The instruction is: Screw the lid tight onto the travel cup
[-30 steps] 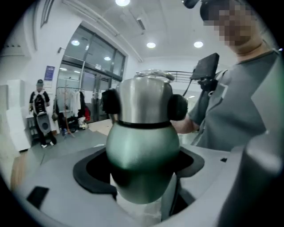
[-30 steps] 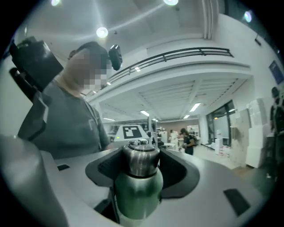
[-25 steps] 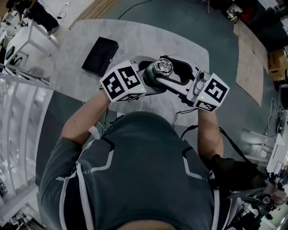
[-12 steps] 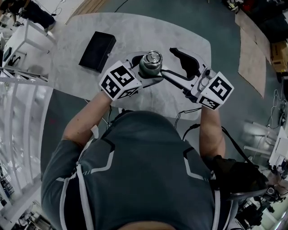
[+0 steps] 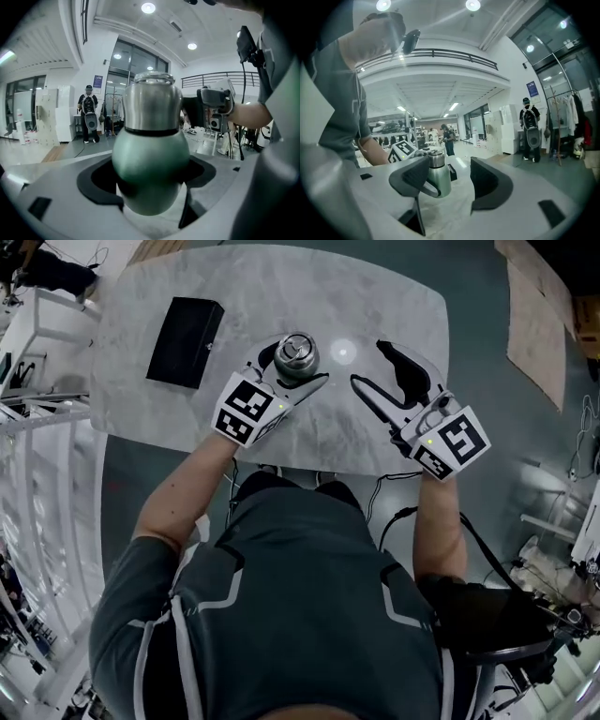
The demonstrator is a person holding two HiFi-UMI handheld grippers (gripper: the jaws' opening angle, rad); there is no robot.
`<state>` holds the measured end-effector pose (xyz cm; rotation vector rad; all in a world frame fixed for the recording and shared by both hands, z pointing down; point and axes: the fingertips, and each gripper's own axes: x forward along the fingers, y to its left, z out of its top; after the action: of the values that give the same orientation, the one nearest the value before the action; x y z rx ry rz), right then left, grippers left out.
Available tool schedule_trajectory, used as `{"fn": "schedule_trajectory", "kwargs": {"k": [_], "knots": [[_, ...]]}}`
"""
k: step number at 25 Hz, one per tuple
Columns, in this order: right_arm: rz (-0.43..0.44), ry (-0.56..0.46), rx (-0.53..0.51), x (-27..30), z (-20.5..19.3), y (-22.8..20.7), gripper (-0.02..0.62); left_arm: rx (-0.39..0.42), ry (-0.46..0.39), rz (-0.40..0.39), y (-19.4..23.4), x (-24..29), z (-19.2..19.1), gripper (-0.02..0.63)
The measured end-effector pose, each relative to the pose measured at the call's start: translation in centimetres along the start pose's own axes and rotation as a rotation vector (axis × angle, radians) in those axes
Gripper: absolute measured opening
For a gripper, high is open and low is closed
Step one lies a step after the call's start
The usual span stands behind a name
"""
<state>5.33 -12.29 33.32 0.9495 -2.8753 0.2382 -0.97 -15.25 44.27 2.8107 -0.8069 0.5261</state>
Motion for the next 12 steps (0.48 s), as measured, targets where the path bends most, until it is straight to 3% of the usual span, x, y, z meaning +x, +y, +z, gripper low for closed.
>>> {"fn": "schedule_trajectory", "kwargs": {"k": [9, 12], "knots": [[-0.140, 0.037, 0.034, -0.3, -5.3, -4.4, 0.194, -0.023, -0.003, 0.004, 2.1, 5.3, -6.5, 0.391], [-0.169, 0.047, 0.062, -0.8, -7.2, -5.4, 0.104, -0.029, 0.003, 0.043, 3.0, 7.1, -8.7, 0.391]]}}
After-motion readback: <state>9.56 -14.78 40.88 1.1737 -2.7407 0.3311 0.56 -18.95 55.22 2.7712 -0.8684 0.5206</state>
